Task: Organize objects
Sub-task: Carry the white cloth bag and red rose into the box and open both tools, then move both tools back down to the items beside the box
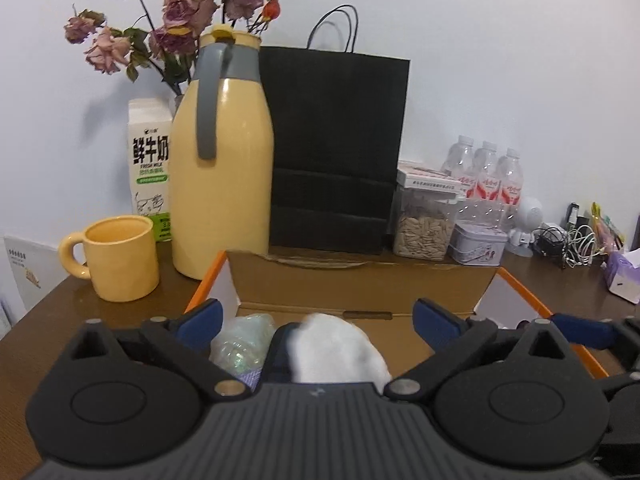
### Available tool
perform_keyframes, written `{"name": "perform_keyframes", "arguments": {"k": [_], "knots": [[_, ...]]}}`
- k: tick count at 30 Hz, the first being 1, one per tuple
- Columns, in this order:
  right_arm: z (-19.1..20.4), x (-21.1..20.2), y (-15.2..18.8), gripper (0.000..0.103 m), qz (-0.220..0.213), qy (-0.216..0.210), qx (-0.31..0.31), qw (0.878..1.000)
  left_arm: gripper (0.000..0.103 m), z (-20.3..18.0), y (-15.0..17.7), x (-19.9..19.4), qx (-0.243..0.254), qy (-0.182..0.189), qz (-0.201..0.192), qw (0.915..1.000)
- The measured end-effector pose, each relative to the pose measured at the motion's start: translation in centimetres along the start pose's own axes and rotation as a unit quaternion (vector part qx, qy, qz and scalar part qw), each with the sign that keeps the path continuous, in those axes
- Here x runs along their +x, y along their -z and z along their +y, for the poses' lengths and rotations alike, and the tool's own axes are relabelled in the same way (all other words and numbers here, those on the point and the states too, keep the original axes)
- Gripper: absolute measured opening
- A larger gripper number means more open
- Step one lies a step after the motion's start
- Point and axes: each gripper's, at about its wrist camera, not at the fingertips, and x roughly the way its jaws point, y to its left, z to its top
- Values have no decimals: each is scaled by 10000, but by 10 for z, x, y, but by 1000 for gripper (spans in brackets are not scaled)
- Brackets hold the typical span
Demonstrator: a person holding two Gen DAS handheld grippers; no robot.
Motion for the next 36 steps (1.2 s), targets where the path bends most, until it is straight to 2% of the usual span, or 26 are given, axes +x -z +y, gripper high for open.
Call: {"name": "perform_keyframes", "arguments": {"k": [9, 21, 26, 36], "knots": [[-2, -4, 0, 103, -54, 14, 34, 10000, 103, 2, 1, -2, -70, 5, -37, 10000], [-4, -23, 1, 103, -245, 2, 38, 9997, 103, 8, 3, -33, -185, 220, -486, 9984], [-9, -41, 9, 103, -318, 129, -52, 9994, 103, 15, 12, -52, -172, 237, -546, 9981], [-24, -90, 26, 103, -392, 185, -21, 9991, 103, 27, 41, -87, -42, 133, -410, 9991]]}}
